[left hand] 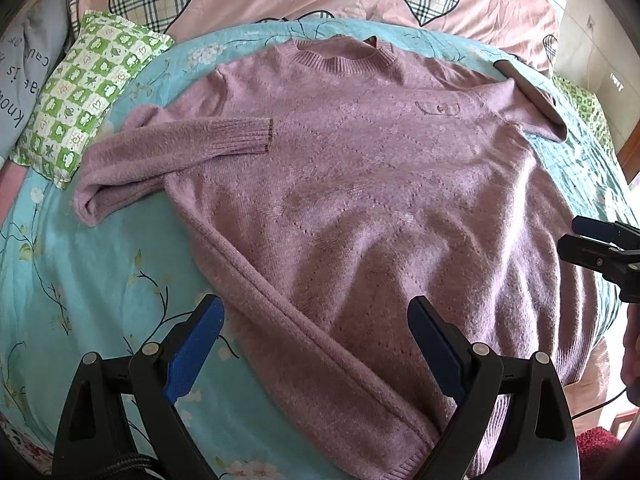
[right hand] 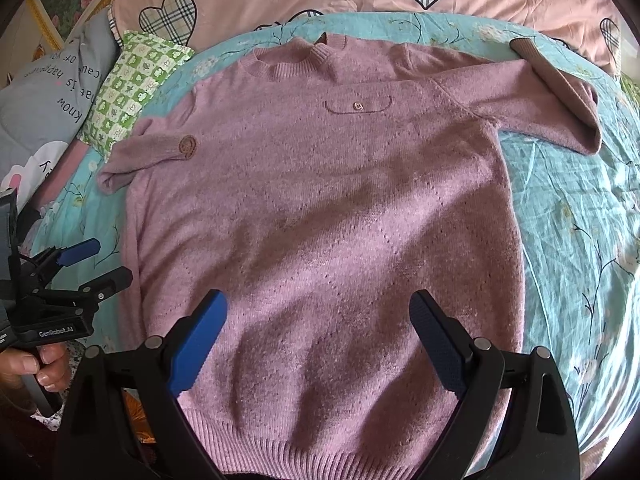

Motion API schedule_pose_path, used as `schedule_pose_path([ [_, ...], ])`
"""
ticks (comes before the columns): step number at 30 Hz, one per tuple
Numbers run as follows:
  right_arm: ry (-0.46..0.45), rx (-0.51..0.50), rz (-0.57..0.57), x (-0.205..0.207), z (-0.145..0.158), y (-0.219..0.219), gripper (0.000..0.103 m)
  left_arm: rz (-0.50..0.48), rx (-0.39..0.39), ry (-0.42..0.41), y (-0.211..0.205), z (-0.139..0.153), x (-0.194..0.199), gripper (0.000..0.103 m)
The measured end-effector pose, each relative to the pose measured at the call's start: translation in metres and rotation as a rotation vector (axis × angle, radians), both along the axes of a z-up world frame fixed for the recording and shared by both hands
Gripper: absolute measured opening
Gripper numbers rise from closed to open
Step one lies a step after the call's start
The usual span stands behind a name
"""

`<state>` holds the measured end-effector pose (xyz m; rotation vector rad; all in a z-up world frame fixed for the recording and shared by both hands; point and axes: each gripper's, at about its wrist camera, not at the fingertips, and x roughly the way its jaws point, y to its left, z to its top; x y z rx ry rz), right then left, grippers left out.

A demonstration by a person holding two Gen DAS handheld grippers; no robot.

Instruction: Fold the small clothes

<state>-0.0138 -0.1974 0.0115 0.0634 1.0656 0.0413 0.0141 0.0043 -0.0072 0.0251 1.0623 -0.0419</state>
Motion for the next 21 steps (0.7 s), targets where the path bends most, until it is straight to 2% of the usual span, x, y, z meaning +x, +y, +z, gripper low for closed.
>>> schedule_pose_path([
  [4,-0.012,-0.001,0.002,0.0,0.0,0.0,0.093,-0.001,-0.027,0.051,0.0,0.0,0.004,0.094],
  [11,-0.047,0.012,0.007,0.004,0.005,0.0,0.093,-0.011,-0.002,0.016,-0.005,0.001,0.009,0.094],
  [14,-0.011,0.008,0.003,0.011,0.005,-0.002,0.093,-0.019,-0.003,0.013,-0.006,0.0,0.015,0.094],
  [15,0.029,-0.002,-0.003,0.014,0.004,-0.005,0.093,-0.023,-0.002,0.014,-0.006,0.0,0.018,0.094],
  [21,0.021,-0.001,0.001,0.037,0.008,-0.015,0.093,-0.014,0.015,0.009,0.002,0.003,0.042,0.094],
])
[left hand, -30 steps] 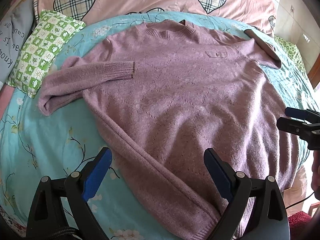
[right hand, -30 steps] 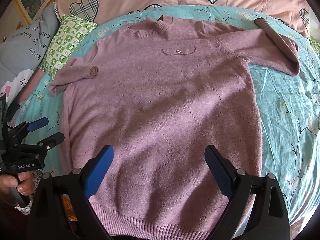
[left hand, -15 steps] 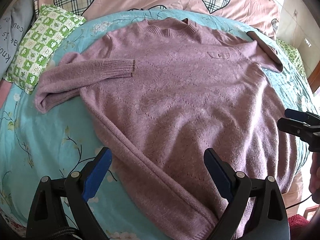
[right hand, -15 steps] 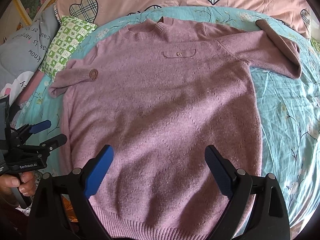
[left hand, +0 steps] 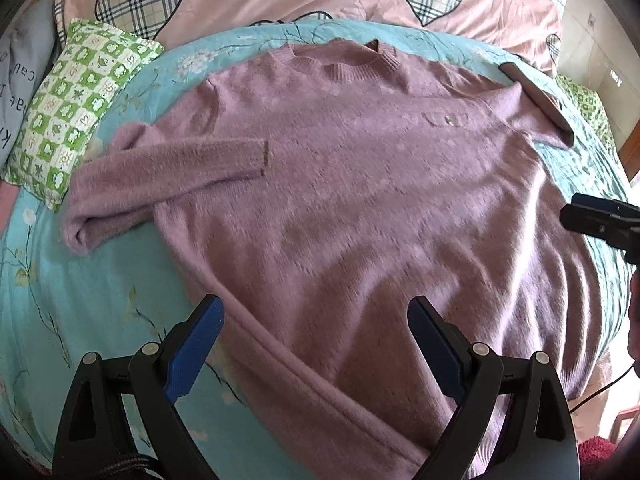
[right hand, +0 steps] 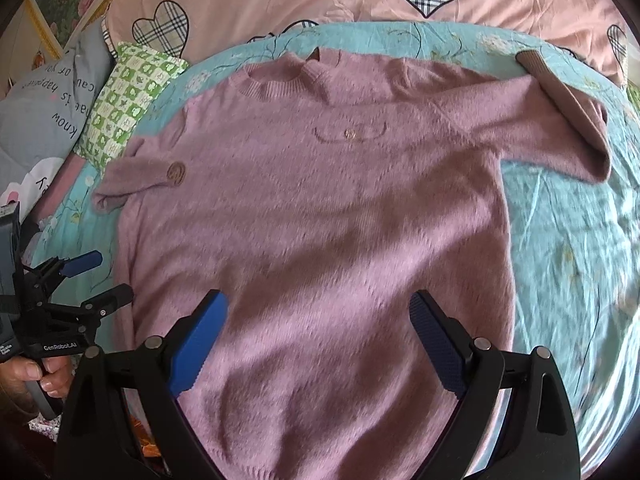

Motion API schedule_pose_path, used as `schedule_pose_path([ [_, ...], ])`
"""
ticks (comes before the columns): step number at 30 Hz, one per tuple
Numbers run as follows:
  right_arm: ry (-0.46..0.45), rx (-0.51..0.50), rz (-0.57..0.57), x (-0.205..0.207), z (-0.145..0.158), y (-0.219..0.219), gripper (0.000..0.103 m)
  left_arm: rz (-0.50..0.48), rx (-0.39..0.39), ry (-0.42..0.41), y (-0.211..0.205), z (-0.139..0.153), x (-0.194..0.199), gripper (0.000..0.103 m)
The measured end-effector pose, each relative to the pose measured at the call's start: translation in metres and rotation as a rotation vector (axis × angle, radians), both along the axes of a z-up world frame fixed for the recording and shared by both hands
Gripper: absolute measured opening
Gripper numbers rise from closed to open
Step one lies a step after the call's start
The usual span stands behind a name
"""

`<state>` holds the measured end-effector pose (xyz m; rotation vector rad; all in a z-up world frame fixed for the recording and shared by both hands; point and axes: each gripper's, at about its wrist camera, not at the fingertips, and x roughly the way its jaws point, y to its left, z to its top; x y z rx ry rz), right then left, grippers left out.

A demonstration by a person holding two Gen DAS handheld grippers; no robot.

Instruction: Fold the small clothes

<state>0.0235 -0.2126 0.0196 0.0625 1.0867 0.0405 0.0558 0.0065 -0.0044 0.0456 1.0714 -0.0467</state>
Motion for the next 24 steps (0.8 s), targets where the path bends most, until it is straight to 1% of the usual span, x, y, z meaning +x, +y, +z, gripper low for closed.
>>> schedule_pose_path([
  [7,-0.054,0.017,0.013,0.042,0.016,-0.016,0.093,0.035,0.009,-0.009,0.018,0.01,0.041,0.094],
  [11,-0.085,-0.005,0.012,0.067,0.027,-0.029,0.093,0.05,0.02,-0.027,0.024,0.016,0.068,0.094],
  [14,-0.1,-0.023,-0.008,0.087,0.034,-0.046,0.093,0.06,0.029,-0.024,0.027,0.017,0.086,0.094],
  [16,-0.109,-0.043,-0.026,0.101,0.037,-0.059,0.093,0.071,0.024,-0.028,0.03,0.018,0.098,0.094],
  [18,-0.113,-0.039,-0.058,0.112,0.036,-0.078,0.093,0.084,0.039,-0.015,0.031,0.015,0.11,0.094],
  [19,-0.122,-0.06,-0.079,0.118,0.038,-0.089,0.093,0.089,0.044,-0.007,0.031,0.014,0.115,0.094],
  [20,-0.144,-0.099,-0.094,0.122,0.048,-0.096,0.093,0.095,0.043,-0.002,0.031,0.012,0.12,0.094],
  [21,-0.166,-0.106,-0.116,0.127,0.049,-0.109,0.093,0.101,0.042,0.003,0.032,0.01,0.125,0.094],
  [24,-0.185,-0.14,-0.19,0.141,0.055,-0.148,0.093,0.116,0.032,0.025,0.031,0.003,0.139,0.094],
])
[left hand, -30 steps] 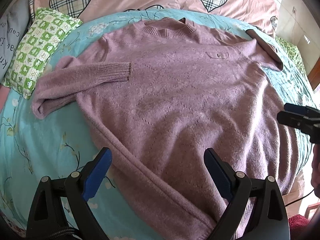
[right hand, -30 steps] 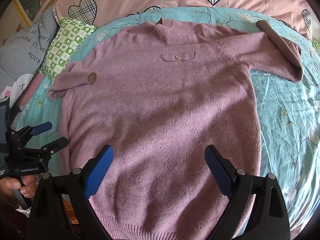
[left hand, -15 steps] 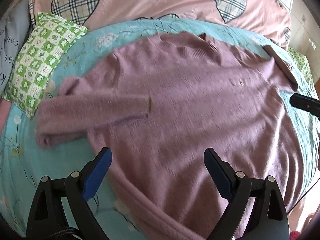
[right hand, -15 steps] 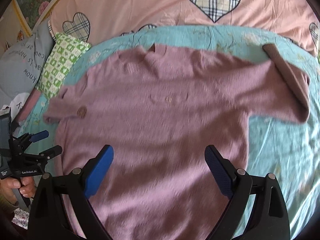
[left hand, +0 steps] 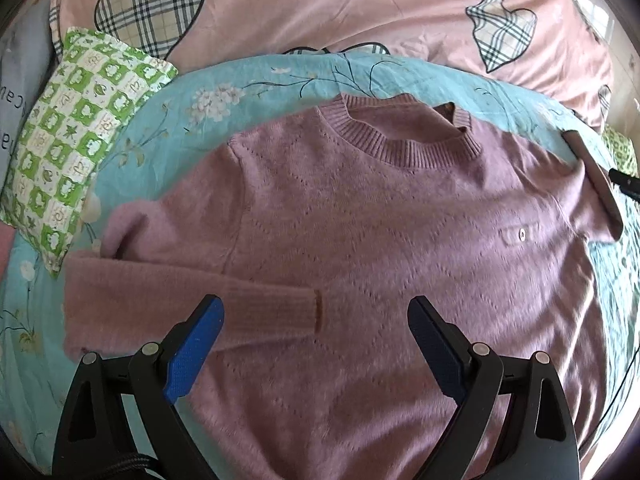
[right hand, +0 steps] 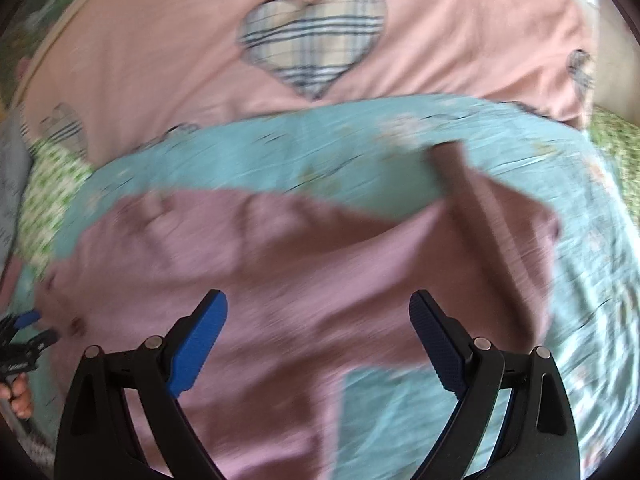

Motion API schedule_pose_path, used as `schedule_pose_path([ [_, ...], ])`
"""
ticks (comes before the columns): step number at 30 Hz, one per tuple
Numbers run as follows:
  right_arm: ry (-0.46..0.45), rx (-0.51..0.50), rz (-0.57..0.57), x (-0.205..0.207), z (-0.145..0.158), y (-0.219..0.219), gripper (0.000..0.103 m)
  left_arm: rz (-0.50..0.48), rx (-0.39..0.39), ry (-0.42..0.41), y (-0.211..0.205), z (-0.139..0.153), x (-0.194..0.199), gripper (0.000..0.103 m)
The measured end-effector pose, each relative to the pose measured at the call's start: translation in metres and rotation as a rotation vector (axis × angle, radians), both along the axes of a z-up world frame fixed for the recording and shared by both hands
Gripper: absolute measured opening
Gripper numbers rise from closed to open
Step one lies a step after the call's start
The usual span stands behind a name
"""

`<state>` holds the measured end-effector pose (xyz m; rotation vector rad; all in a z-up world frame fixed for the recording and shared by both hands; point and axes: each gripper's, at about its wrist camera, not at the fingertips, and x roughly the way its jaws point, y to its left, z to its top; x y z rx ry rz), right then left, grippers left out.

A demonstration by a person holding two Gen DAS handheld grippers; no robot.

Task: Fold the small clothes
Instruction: 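Grasp the sweater sleeve cuff with the right gripper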

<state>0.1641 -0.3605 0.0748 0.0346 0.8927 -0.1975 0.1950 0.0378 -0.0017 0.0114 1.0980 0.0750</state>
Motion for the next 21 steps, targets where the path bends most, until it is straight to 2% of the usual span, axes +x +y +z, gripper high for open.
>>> schedule_pose_path([
  [4,-0.038,-0.048,-0.102,0.022,0.011,-0.06,0.091,0.02,-0.037,0.018,-0.003,-0.009,0.017,0.094],
  [7,-0.018,-0.068,-0.157,0.045,0.004,-0.096,0.087,0.039,-0.069,0.033,-0.007,-0.015,0.029,0.094],
  [10,0.023,-0.078,-0.166,0.071,-0.014,-0.119,0.077,0.055,-0.092,0.038,-0.011,-0.018,0.038,0.094],
  [11,0.046,-0.075,-0.162,0.079,-0.021,-0.125,0.069,0.058,-0.102,0.036,-0.012,-0.018,0.041,0.094],
  [13,0.096,-0.092,-0.165,0.084,-0.031,-0.132,0.041,0.062,-0.107,0.039,-0.015,-0.021,0.045,0.094],
  [14,0.119,-0.087,-0.169,0.086,-0.038,-0.134,0.02,0.062,-0.107,0.038,-0.015,-0.022,0.045,0.094],
  [15,0.122,-0.071,-0.171,0.086,-0.041,-0.136,0.013,0.064,-0.109,0.041,-0.014,-0.024,0.046,0.094],
  [16,0.11,-0.066,-0.17,0.084,-0.04,-0.135,0.007,0.068,-0.108,0.048,-0.014,-0.026,0.045,0.094],
  [18,0.081,-0.057,-0.155,0.079,-0.035,-0.125,0.007,0.077,-0.122,0.053,-0.009,-0.027,0.044,0.094],
  [21,0.022,0.016,-0.078,0.068,-0.022,-0.093,0.006,0.097,-0.14,0.038,0.001,-0.023,0.034,0.094],
])
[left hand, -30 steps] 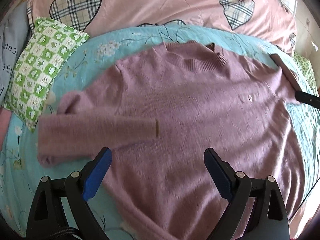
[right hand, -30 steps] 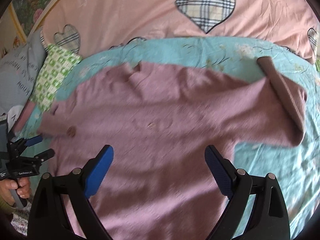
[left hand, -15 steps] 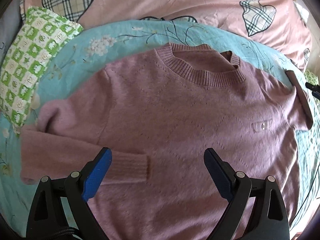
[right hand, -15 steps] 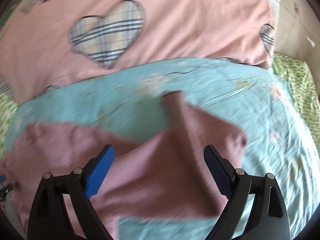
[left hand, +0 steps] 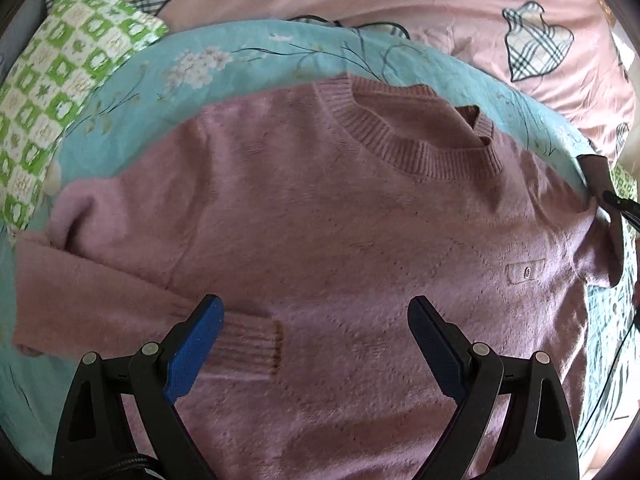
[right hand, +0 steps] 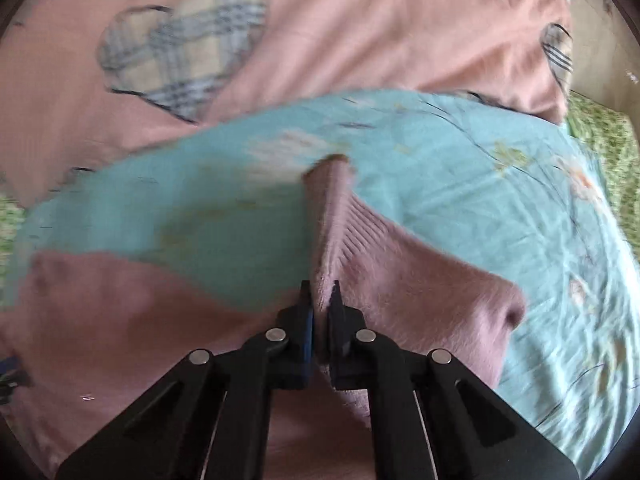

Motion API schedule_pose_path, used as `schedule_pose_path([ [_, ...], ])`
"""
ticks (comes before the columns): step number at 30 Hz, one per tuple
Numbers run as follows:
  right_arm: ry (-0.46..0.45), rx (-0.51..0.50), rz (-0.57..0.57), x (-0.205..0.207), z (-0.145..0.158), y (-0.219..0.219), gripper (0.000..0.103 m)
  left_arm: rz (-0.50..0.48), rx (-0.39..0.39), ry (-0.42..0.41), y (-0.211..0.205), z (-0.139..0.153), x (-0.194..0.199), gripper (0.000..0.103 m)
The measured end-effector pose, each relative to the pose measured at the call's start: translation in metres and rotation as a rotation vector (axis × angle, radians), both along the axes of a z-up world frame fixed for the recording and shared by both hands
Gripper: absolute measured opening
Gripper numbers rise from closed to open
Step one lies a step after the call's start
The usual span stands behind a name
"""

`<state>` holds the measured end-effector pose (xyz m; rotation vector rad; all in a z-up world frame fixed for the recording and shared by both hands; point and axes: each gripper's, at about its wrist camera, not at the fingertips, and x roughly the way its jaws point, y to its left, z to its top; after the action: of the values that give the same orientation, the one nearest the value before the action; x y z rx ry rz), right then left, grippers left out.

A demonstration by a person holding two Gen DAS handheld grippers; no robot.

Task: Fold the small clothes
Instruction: 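Grasp the sweater sleeve cuff with the right gripper, then carry the sleeve across the sweater body and open the right gripper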

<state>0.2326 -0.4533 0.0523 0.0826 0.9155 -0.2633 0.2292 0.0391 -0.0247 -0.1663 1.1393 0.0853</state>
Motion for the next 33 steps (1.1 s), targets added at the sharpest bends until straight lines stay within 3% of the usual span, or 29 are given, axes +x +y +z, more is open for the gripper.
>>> schedule_pose_path([
  [8,-0.06,0.235,0.261,-0.022,0.007,0.133,0.006,0.072,-0.07,-0.027,0.038,0.016,-0.043,0.094],
  [17,0.041,0.365,0.541,-0.037,-0.042,0.295,0.006,0.12,-0.135,-0.044,0.077,0.027,-0.103,0.094],
  [25,0.166,0.397,0.672,-0.05,-0.093,0.357,0.006,0.116,-0.202,-0.03,0.081,0.021,-0.124,0.094],
  [29,0.25,0.407,0.642,-0.054,-0.108,0.354,0.017,0.078,-0.259,0.007,0.071,0.016,-0.114,0.094],
  [31,0.245,0.427,0.613,-0.058,-0.105,0.344,0.033,0.052,-0.286,0.022,0.061,0.012,-0.107,0.094],
  [33,0.212,0.452,0.58,-0.065,-0.096,0.325,0.057,0.021,-0.317,0.041,0.046,0.006,-0.095,0.094],
])
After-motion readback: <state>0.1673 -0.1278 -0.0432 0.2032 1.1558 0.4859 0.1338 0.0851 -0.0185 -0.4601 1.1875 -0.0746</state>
